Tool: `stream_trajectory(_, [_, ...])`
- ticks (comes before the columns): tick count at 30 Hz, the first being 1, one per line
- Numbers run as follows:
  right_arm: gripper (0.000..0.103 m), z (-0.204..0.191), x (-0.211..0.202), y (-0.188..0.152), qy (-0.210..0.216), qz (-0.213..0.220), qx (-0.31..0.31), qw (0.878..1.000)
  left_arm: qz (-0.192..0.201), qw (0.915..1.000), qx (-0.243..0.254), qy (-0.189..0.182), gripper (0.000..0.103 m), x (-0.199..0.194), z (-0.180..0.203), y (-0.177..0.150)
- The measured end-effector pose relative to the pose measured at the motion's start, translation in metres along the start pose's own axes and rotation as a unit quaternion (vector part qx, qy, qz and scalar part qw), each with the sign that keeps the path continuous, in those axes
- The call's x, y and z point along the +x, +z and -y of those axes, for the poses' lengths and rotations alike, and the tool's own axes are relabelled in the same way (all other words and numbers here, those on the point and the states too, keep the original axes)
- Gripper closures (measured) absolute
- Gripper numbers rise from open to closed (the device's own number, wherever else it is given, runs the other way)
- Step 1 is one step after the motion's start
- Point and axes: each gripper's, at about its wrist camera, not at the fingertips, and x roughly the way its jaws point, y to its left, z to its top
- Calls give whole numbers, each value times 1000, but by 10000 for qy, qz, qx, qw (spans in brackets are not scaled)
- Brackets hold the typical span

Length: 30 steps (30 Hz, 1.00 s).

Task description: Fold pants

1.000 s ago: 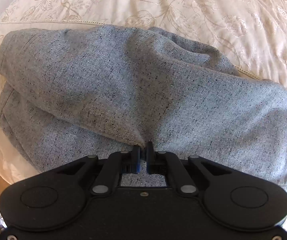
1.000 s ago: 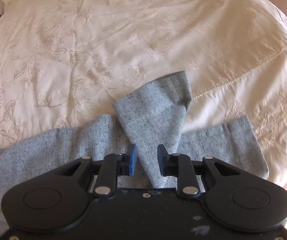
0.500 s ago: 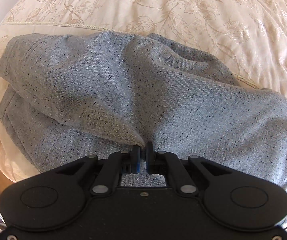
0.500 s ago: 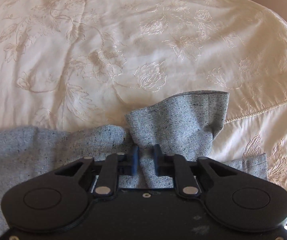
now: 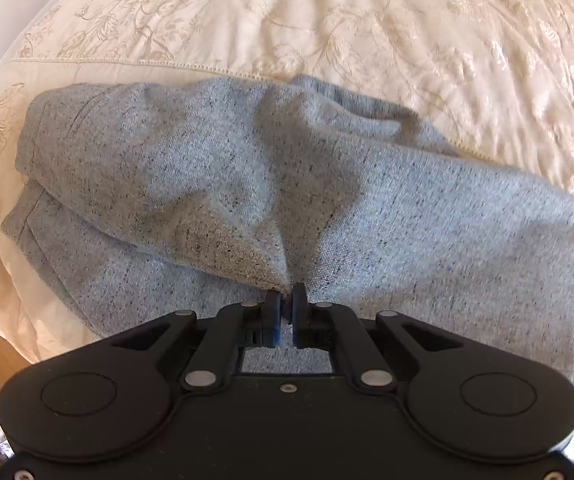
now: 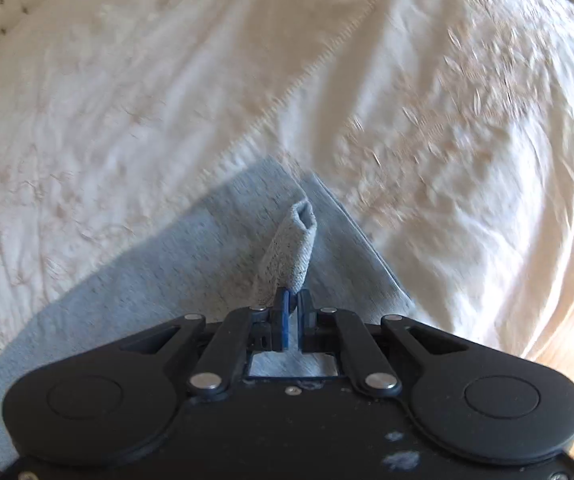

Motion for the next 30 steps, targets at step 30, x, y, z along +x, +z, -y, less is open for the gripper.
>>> stream_trajectory(30, [98, 21, 23, 3, 928, 273, 1030, 9900, 237, 9994, 149, 193, 98, -3, 12, 2])
